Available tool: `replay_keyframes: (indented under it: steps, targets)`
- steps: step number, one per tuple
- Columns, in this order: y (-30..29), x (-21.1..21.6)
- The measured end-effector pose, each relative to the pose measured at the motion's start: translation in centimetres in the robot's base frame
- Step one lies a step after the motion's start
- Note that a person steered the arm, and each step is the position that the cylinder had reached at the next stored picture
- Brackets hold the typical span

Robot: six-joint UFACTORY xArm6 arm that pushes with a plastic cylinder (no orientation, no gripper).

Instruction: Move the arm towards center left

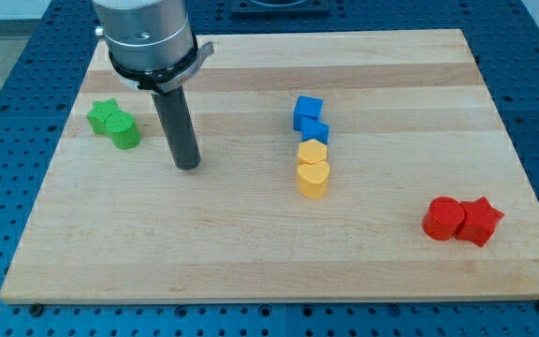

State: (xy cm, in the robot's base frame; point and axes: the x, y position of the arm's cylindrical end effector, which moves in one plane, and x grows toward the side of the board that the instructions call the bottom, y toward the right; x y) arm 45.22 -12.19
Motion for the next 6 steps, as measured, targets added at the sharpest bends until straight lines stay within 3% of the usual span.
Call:
replay_keyframes:
  steps: [1, 2, 3, 4, 5, 6]
  targets:
    - [-1.7, 0.0]
    - [-7.1, 0.2]
    - [-7.1, 0.2]
    - [-12.3, 0.2]
    - [-12.8, 0.2]
    - [-13.6, -4.3]
